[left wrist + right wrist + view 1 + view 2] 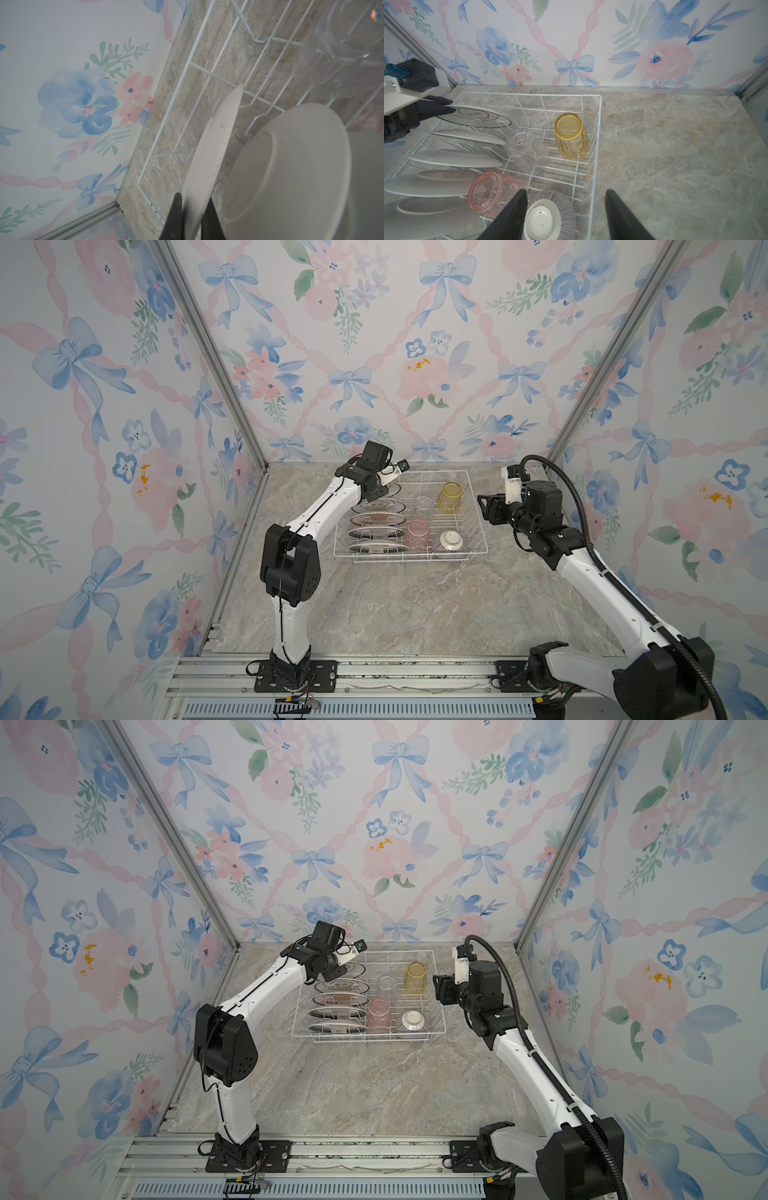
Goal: Unload the mixed dishes from the dish rack
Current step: 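Lower the left gripper onto the green-rimmed plate's top edge and close it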
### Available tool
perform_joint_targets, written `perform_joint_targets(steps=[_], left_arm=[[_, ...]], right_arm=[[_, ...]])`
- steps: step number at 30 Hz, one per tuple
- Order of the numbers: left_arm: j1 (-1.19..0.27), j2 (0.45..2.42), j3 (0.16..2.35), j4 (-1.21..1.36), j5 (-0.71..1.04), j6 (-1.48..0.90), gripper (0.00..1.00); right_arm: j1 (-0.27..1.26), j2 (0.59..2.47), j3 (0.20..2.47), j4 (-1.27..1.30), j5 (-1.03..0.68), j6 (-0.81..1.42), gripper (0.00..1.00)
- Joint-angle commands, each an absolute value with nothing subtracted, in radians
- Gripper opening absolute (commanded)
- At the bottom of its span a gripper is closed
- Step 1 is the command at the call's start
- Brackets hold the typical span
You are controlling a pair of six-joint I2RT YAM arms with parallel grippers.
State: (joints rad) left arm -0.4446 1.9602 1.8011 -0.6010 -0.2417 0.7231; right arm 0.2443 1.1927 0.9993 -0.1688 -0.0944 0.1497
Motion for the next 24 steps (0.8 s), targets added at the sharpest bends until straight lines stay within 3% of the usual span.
perform_joint_targets(steps=[1,8,24], left_arm=[[-0.446,1.995,1.824,-0.622,-0.254,0.698,0.06],[-0.449,1.995,1.804,-0.581,-0.341,0.725,0.0],[-0.461,1.829,1.654,-0.329,-0.448,0.66,0.0]], right_arm=[[0.253,1.172,1.003,-0.196,-0.094,0.158,0.63],[0.253,1.162,1.002,-0.201,-0.093,0.162,0.63],[0.254,1.161,1.0,-0.204,-0.095,0.179,0.63]])
